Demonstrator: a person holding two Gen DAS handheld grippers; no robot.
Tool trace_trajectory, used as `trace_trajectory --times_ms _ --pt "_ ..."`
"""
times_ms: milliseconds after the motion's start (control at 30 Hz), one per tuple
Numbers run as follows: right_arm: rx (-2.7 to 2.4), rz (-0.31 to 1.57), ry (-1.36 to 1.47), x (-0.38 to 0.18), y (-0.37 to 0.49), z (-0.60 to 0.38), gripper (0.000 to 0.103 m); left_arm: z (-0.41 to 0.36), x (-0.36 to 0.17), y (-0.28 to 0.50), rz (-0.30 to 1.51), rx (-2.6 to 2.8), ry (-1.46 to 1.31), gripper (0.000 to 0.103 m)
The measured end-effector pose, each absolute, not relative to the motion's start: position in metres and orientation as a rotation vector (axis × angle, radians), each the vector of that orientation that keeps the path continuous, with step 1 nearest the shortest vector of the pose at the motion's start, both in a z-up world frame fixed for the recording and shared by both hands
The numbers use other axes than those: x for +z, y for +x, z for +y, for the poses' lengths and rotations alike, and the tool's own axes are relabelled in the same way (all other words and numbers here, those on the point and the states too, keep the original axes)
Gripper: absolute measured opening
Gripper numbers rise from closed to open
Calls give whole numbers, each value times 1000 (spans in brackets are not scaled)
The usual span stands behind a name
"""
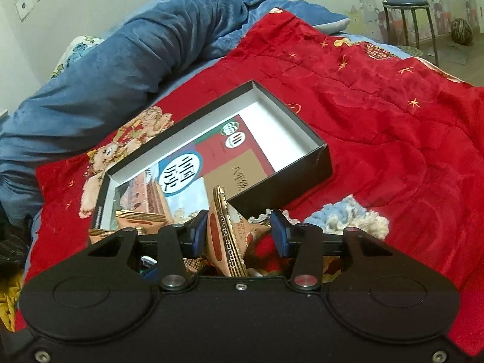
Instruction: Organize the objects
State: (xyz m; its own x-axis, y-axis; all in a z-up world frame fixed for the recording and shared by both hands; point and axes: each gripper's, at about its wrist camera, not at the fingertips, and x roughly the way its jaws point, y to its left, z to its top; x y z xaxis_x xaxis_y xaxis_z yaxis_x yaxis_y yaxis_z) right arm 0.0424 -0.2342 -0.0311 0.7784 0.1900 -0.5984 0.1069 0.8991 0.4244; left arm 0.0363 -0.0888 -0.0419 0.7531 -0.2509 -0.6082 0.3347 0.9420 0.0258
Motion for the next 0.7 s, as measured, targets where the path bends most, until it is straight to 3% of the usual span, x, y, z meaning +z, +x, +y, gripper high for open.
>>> trace_trajectory --times_ms 700 --pt "140 581 518 -7 37 -226 43 -75 -28 38 635 -292 22 41"
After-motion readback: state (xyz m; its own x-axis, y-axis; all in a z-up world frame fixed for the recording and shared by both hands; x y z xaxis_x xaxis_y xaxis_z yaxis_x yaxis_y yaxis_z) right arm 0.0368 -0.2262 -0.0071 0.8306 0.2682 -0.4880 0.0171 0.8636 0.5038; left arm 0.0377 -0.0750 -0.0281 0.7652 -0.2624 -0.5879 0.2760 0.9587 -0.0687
